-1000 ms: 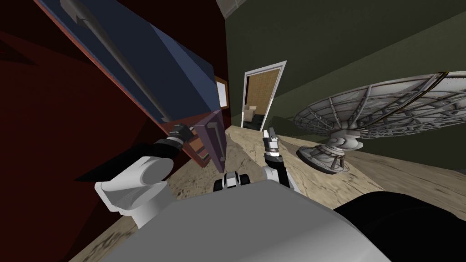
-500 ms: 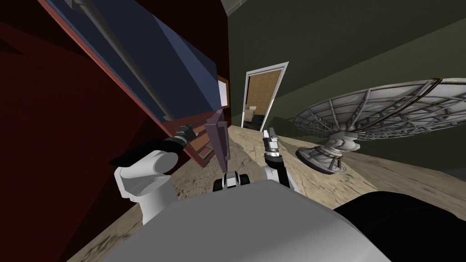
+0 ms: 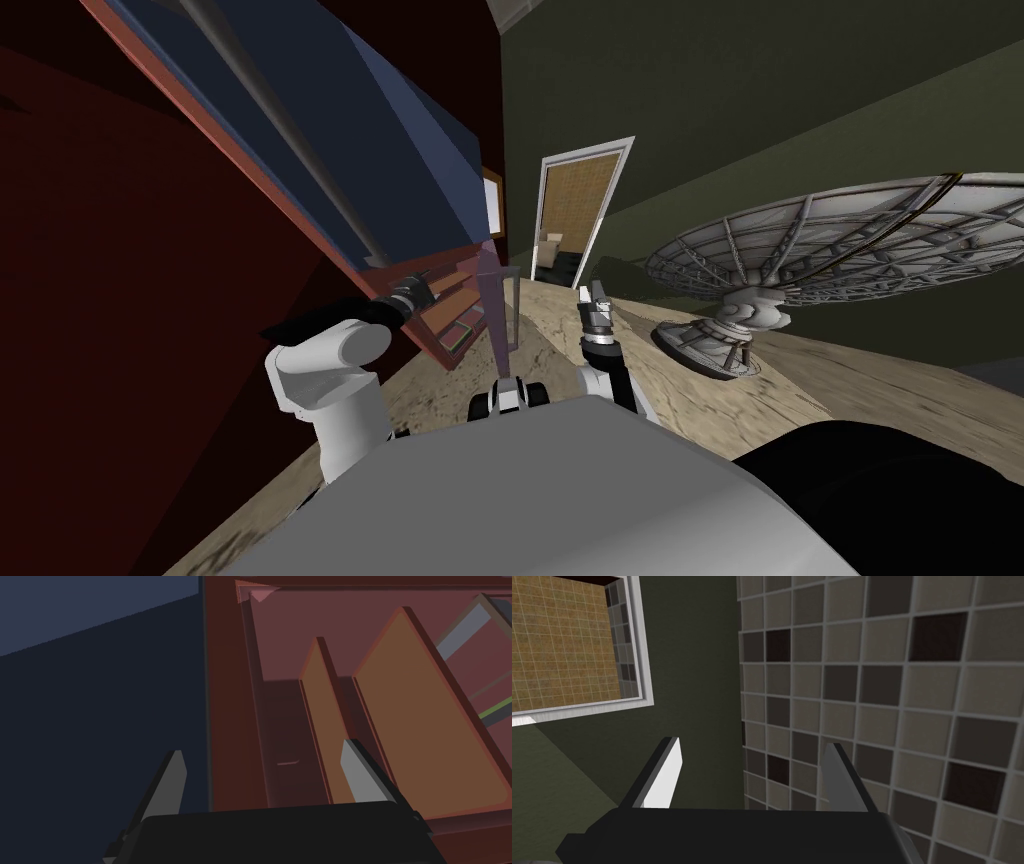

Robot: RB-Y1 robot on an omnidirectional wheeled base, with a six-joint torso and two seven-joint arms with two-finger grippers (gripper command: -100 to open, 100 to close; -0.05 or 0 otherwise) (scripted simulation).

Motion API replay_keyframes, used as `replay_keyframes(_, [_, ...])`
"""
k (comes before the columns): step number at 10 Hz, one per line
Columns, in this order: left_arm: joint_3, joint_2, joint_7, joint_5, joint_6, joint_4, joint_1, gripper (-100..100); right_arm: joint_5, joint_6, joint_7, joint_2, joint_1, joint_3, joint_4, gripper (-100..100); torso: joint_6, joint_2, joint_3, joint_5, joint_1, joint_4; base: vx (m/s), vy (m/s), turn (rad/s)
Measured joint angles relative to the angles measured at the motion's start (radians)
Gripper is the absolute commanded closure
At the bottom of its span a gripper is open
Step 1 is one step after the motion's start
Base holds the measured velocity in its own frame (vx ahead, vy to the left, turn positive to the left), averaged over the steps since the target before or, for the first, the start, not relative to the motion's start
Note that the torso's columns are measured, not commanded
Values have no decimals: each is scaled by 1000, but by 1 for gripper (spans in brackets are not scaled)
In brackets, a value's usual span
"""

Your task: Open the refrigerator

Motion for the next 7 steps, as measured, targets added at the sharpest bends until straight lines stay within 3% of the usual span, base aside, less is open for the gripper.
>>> replay_keyframes(7, [26,0,19,50,122,-8,-112,-100,0,0,0,0,0,0,0,0,0,0,0,0,0,0,32,92,-26])
